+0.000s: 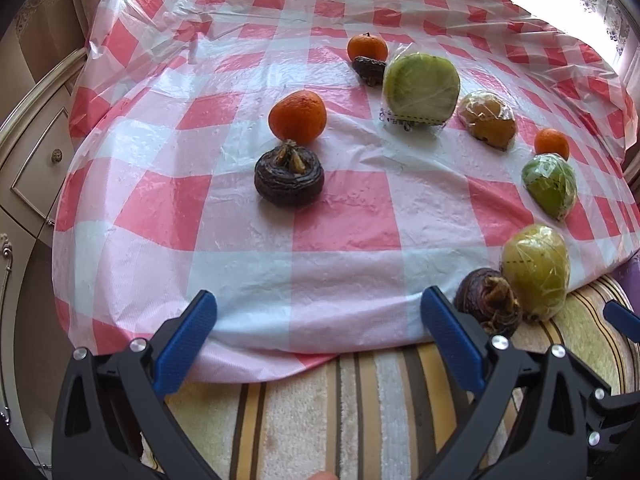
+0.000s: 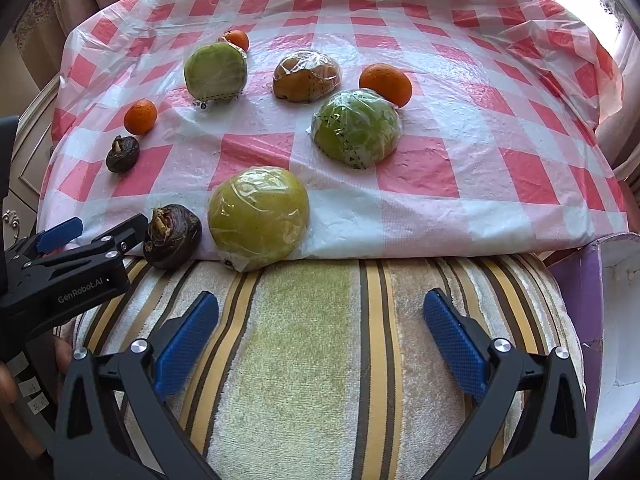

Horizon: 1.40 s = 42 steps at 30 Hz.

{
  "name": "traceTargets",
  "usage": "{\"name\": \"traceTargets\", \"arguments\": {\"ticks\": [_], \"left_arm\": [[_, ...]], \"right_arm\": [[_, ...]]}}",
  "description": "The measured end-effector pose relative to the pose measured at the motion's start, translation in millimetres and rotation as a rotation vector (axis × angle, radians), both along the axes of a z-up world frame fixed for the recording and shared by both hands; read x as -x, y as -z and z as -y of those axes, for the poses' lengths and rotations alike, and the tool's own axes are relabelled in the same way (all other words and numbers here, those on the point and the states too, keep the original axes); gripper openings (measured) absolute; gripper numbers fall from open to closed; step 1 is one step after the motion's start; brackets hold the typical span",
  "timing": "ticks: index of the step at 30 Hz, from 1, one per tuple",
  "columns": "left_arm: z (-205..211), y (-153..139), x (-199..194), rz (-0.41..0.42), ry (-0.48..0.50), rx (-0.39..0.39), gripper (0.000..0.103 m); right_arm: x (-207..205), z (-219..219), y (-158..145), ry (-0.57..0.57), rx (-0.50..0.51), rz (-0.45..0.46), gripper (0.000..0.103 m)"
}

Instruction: Organize fruits

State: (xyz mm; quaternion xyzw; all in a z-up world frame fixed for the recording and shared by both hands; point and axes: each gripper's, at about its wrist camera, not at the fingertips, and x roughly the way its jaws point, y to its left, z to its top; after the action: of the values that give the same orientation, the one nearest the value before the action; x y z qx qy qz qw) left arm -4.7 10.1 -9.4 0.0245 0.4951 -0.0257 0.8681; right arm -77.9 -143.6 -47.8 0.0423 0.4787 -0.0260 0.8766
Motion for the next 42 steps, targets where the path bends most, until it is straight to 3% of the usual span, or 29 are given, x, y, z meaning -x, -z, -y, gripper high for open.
{"name": "traceTargets", "arguments": {"ticks": [12,19,42], "left_arm": [[1,-1,4,0.015,0.003,-0.009,0.102],[8,-5,11,0.058,0.007,-0.066,0.102],[10,-8,9,0.06,0.003,-0.067,0.102]], "right_arm": [[7,-1,0,-0.004,0.006,0.028,0.099],[10,-3,1,-0.003,0.021,0.064,0.099],[9,-2,2,-0.002,0.011,0.066,0.099]]}}
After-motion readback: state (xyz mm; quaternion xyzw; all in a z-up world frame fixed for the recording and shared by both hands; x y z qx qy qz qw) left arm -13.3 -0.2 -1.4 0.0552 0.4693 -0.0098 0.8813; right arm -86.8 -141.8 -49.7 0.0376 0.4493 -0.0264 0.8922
